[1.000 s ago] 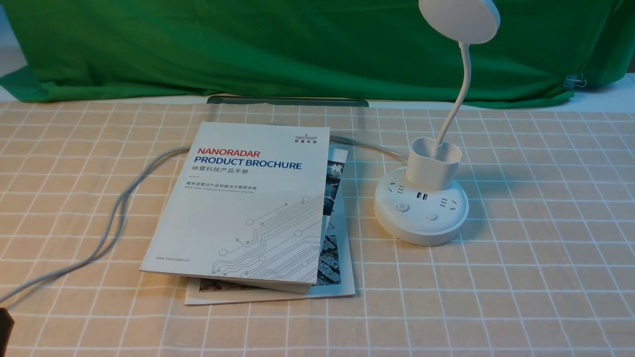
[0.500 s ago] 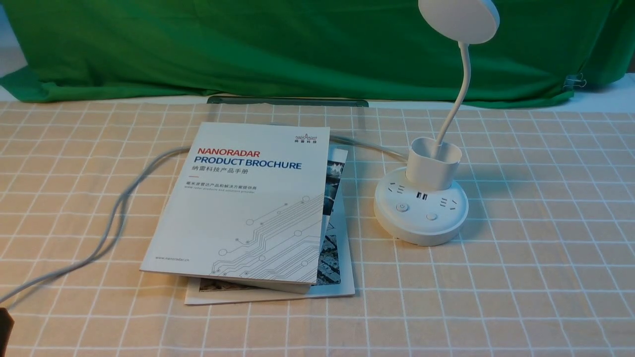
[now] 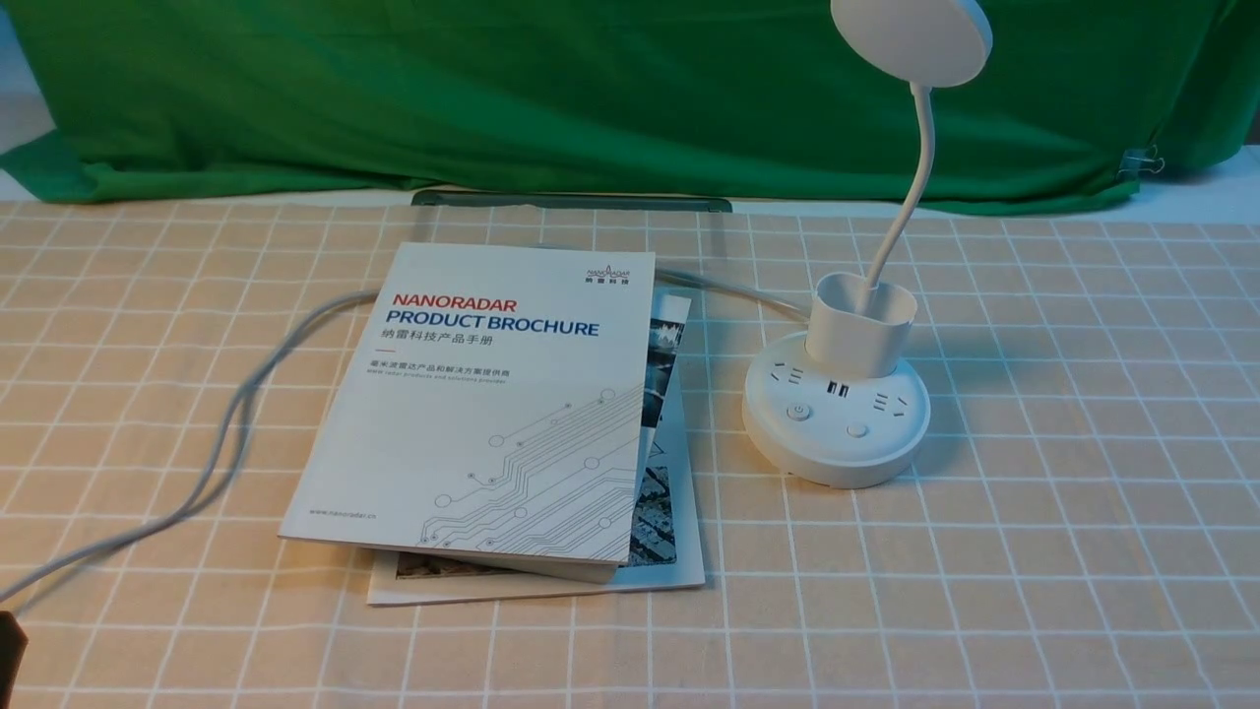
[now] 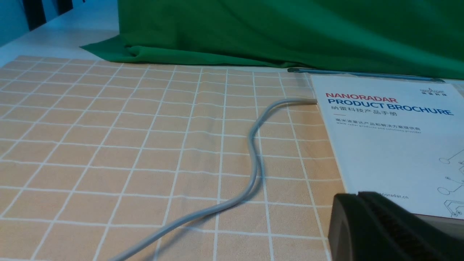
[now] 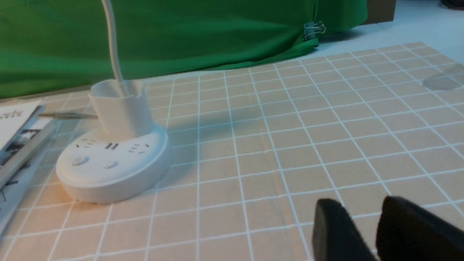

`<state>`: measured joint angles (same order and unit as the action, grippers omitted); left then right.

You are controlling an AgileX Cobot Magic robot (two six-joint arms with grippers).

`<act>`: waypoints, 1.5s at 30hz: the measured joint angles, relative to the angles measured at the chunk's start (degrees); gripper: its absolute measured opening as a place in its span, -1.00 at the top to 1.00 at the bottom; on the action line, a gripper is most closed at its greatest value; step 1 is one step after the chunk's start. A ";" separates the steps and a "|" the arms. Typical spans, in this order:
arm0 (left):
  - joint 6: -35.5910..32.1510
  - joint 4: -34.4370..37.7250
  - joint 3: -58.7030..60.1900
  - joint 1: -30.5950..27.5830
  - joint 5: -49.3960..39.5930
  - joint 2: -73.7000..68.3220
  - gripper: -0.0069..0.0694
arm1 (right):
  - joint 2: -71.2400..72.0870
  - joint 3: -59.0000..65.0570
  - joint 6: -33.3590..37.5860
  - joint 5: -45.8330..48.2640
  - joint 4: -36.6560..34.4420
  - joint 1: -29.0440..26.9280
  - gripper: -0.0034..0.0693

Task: Turn on the table lamp on the light coffee tablecloth with your hand.
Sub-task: 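Press the button on the base of the white desk lamp with the right gripper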

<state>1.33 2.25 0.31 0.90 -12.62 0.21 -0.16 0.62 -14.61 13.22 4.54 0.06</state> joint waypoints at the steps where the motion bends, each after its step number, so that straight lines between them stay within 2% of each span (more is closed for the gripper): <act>1: 0.00 0.00 0.00 0.00 0.00 0.00 0.76 | 0.00 0.00 -1.53 -0.20 -0.44 0.00 0.25; 2: 0.00 0.00 0.00 0.00 0.00 0.00 0.76 | 0.00 0.00 -2.41 -0.32 -0.84 0.00 0.25; 4: 0.00 0.00 0.00 0.00 0.00 0.00 0.76 | 0.00 0.00 -9.86 -1.30 -5.12 0.00 0.25; 5: 0.00 0.00 0.00 0.00 0.00 0.00 0.76 | 0.00 0.00 -17.62 -2.00 -9.17 0.00 0.25; 8: 0.00 -0.02 0.00 0.00 0.00 0.00 0.76 | 0.00 0.00 -33.87 -2.59 -17.35 0.00 0.25; 11: 0.00 -0.02 0.00 0.00 0.00 0.00 0.76 | 0.00 0.00 -40.05 -2.59 -18.48 0.00 0.25; 14: 0.00 -0.02 0.00 0.00 0.00 0.00 0.76 | 0.00 0.00 -39.43 -2.64 -16.52 0.00 0.25; 19: 0.00 -0.02 0.00 0.00 0.00 0.00 0.76 | 0.00 0.00 -31.67 -2.94 -13.78 0.00 0.25; 23: 0.00 -0.02 0.00 0.00 0.00 0.00 0.76 | 0.04 -1.25 -20.86 -2.70 -13.66 0.00 0.26; 25: 0.00 -0.02 0.00 0.00 0.00 0.00 0.76 | -0.37 -3.51 -16.62 -1.67 -13.48 0.00 0.33; 27: 0.00 -0.06 0.00 0.00 0.00 0.00 0.76 | -4.29 -12.14 -3.80 1.80 -13.17 0.00 0.60; 28: 0.00 -0.06 0.00 0.00 0.00 0.00 0.76 | -4.75 -12.91 -2.74 2.22 -13.17 0.00 0.63; 29: 0.00 -0.06 0.00 0.00 0.00 0.00 0.76 | -9.20 -18.43 5.22 6.21 -12.41 0.00 0.77; 32: 0.00 -0.06 0.00 0.00 0.00 0.00 0.76 | -20.32 -30.97 16.37 16.13 -9.52 0.00 0.82; 36: 0.00 -0.19 0.00 0.00 0.00 0.00 0.76 | -34.12 -43.93 26.51 26.31 -8.26 0.00 0.83; 41: 0.00 -0.20 0.00 0.00 0.00 0.00 0.76 | -47.38 -53.58 34.42 32.76 -12.95 2.71 0.83; 45: 0.00 -0.20 0.00 0.00 0.00 0.00 0.76 | -59.22 -58.04 38.61 36.29 -14.49 10.86 0.83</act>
<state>1.33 2.05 0.31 0.90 -12.62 0.21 -59.37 -57.43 24.00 49.50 -9.95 10.92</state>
